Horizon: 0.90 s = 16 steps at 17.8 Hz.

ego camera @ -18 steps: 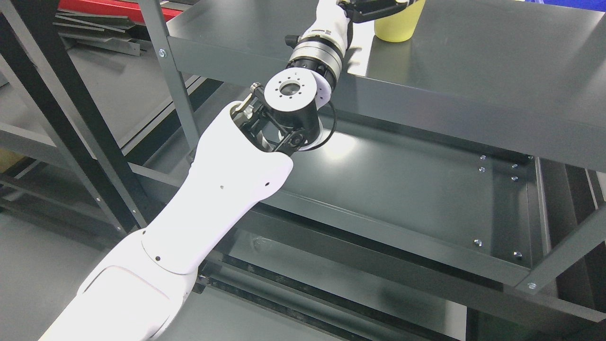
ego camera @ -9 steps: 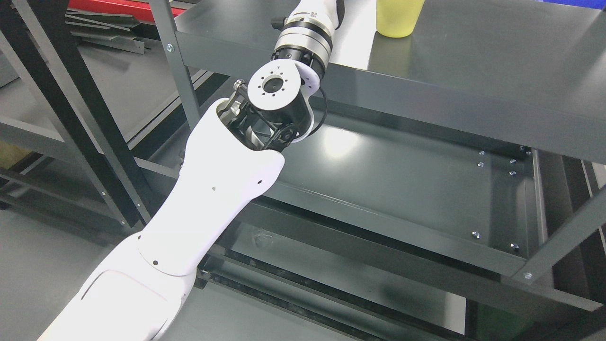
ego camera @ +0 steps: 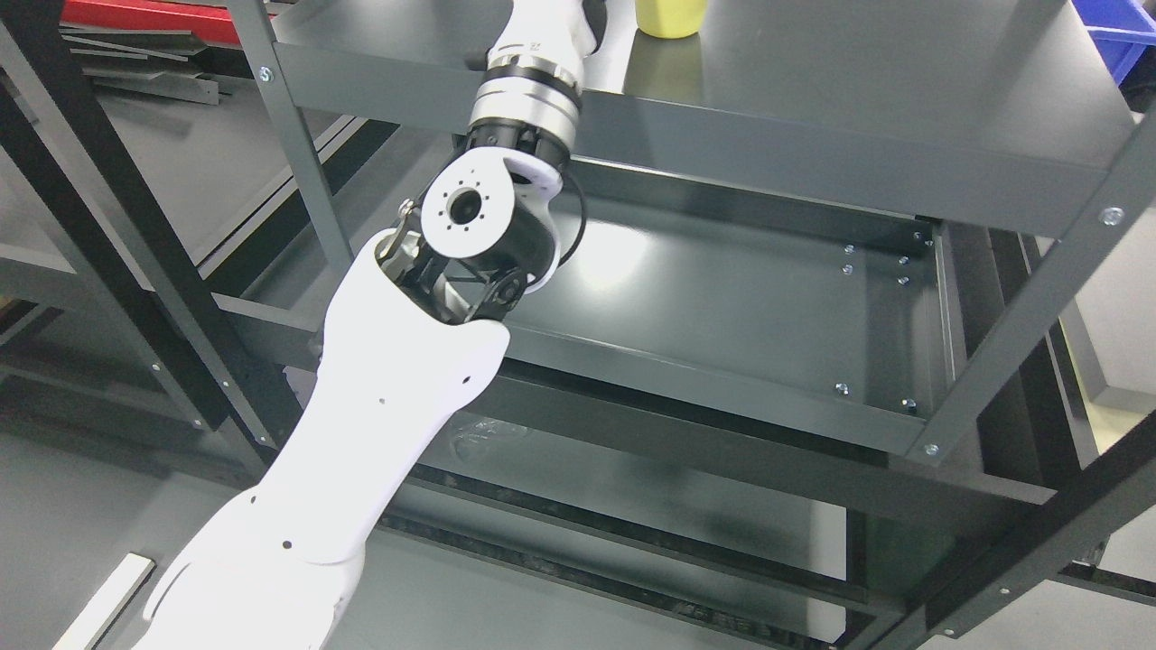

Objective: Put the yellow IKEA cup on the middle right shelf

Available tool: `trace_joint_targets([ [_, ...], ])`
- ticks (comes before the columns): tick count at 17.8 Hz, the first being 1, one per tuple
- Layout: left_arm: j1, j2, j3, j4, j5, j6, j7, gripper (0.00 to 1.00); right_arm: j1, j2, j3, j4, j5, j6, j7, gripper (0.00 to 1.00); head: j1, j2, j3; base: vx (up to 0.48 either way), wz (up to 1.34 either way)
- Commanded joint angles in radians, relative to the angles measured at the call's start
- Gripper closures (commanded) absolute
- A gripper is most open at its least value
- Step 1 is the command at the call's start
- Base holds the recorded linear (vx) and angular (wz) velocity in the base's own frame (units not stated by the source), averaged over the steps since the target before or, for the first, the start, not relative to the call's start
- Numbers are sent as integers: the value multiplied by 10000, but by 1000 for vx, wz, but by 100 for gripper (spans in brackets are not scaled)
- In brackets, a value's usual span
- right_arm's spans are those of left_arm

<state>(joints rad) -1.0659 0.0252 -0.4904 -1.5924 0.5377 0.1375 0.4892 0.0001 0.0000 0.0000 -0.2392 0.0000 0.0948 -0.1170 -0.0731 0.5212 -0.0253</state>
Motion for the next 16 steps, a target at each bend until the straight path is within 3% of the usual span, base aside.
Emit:
trace_joint_targets([
  [1,1621,1387,486,-1424,-391,-1387,-1100,1,137,-175,169,-1,-245,-12,5,1,0,0,0,-93,-98],
  [8,4089,2646,-3,-1824,-391,-4455,-3829,1,137,-175,169,-1,-245,-12,5,1,0,0,0,-77,38],
  [12,5639,2525,117,-1824,-391,-4657,-4018,1,137,-175,169,-16,-245,-12,5,1,0,0,0,-75,-57],
  [16,7588,2203,1128,-1763,-407,-4627,-4003,1,137,-175,169,-1,-245,-12,5,1,0,0,0,-91,13],
])
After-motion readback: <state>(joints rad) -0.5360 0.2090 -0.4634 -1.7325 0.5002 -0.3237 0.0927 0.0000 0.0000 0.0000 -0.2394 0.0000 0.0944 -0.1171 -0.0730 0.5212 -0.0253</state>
